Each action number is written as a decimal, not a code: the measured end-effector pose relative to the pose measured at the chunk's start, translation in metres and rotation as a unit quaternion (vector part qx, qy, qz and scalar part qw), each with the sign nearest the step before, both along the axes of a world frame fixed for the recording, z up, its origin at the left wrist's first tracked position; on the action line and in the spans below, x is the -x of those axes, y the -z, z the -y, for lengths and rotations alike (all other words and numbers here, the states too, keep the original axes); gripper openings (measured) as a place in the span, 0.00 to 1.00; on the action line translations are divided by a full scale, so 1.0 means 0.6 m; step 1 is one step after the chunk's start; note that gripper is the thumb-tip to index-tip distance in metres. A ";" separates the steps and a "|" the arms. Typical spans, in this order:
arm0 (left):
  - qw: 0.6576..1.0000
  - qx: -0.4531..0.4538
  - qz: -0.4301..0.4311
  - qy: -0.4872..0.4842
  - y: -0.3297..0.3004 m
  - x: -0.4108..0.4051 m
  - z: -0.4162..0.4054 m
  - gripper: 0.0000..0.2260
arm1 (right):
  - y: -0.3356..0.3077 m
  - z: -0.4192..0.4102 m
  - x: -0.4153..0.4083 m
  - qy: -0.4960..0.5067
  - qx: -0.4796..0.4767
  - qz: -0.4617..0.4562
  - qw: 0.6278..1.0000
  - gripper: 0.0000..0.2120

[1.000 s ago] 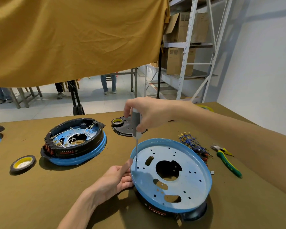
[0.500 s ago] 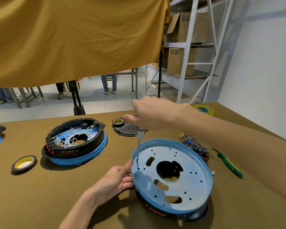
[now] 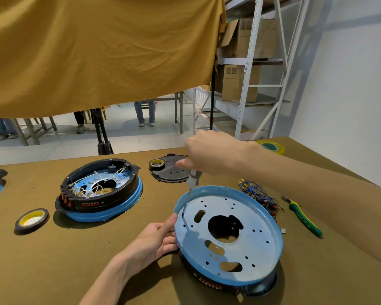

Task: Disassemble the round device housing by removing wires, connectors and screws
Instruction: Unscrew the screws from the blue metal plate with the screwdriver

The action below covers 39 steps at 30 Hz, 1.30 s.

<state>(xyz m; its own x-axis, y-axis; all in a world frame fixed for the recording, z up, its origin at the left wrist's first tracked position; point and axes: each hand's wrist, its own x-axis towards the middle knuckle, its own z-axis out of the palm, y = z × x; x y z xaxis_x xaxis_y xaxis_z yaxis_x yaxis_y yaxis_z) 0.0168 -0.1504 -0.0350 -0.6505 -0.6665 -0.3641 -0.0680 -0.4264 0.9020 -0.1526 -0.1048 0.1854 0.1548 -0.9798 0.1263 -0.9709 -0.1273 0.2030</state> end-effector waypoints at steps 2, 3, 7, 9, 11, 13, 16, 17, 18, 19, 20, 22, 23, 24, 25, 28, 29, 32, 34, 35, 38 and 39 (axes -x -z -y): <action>1.000 -0.001 -0.001 -0.004 -0.001 0.001 -0.001 0.36 | -0.014 -0.005 0.003 -0.053 -0.058 0.088 0.993 0.12; 1.000 -0.001 -0.003 -0.005 -0.002 0.001 -0.002 0.36 | -0.023 -0.008 0.002 -0.076 -0.099 0.136 0.983 0.08; 1.000 0.003 -0.001 0.000 -0.002 0.000 -0.003 0.36 | -0.028 -0.013 -0.007 -0.072 -0.148 0.120 0.979 0.19; 1.000 0.005 0.006 -0.003 -0.002 0.001 -0.003 0.37 | -0.018 -0.010 -0.013 -0.019 -0.066 0.017 0.998 0.25; 1.000 0.003 0.007 -0.006 -0.002 0.001 -0.002 0.37 | -0.014 -0.005 -0.020 0.003 -0.004 -0.009 1.000 0.29; 1.000 0.006 0.009 -0.003 -0.002 0.000 -0.002 0.36 | -0.015 0.003 -0.022 -0.010 -0.030 0.026 0.999 0.22; 1.000 0.011 0.006 0.000 0.001 -0.002 0.000 0.36 | -0.027 0.004 -0.019 -0.031 -0.118 0.091 0.988 0.10; 1.000 0.013 0.006 0.002 0.002 -0.002 0.001 0.36 | -0.028 0.004 -0.017 -0.032 -0.131 0.101 0.986 0.15; 1.000 0.015 0.008 0.004 0.002 -0.003 0.001 0.37 | -0.026 0.005 -0.015 -0.025 -0.122 0.111 0.986 0.16; 1.000 0.016 0.009 0.007 0.002 -0.002 0.001 0.37 | -0.023 0.005 -0.016 -0.015 -0.097 0.114 0.989 0.15; 1.000 0.016 0.007 0.009 0.003 -0.002 0.001 0.37 | -0.017 0.006 -0.018 -0.001 -0.067 0.102 0.993 0.16; 1.000 0.012 -0.002 0.012 0.004 -0.002 0.002 0.37 | -0.006 0.012 -0.016 0.015 0.001 0.042 0.999 0.23; 1.000 0.011 0.000 0.011 0.004 -0.002 0.002 0.37 | -0.003 0.014 -0.017 0.006 0.009 0.028 1.000 0.21; 1.000 0.012 0.004 0.010 0.004 -0.002 0.003 0.38 | -0.005 0.015 -0.016 -0.008 -0.003 0.045 0.999 0.16; 1.000 0.014 0.008 0.010 0.004 -0.001 0.003 0.38 | -0.010 0.013 -0.015 -0.023 -0.034 0.088 0.995 0.09; 1.000 0.013 0.004 0.008 0.002 0.000 0.001 0.38 | -0.034 0.007 -0.015 -0.068 -0.135 0.164 0.975 0.18; 1.000 0.012 0.002 0.007 0.002 0.000 0.001 0.38 | -0.036 0.007 -0.015 -0.067 -0.142 0.161 0.974 0.20; 1.000 0.006 -0.001 0.013 0.001 -0.003 0.001 0.38 | -0.018 0.006 -0.020 -0.017 -0.066 0.084 0.994 0.19; 1.000 0.005 -0.002 0.018 0.000 -0.005 0.002 0.37 | -0.005 0.008 -0.017 0.014 -0.011 0.023 1.000 0.21; 1.000 0.007 -0.001 0.020 0.000 -0.004 0.002 0.37 | -0.002 0.009 -0.015 0.013 -0.007 0.010 1.000 0.21; 1.000 0.009 -0.002 0.016 0.000 -0.003 0.002 0.36 | -0.018 0.004 -0.012 -0.047 -0.061 0.096 0.992 0.09; 1.000 0.011 -0.001 0.016 0.000 -0.002 0.002 0.36 | -0.024 0.001 -0.013 -0.071 -0.093 0.132 0.984 0.12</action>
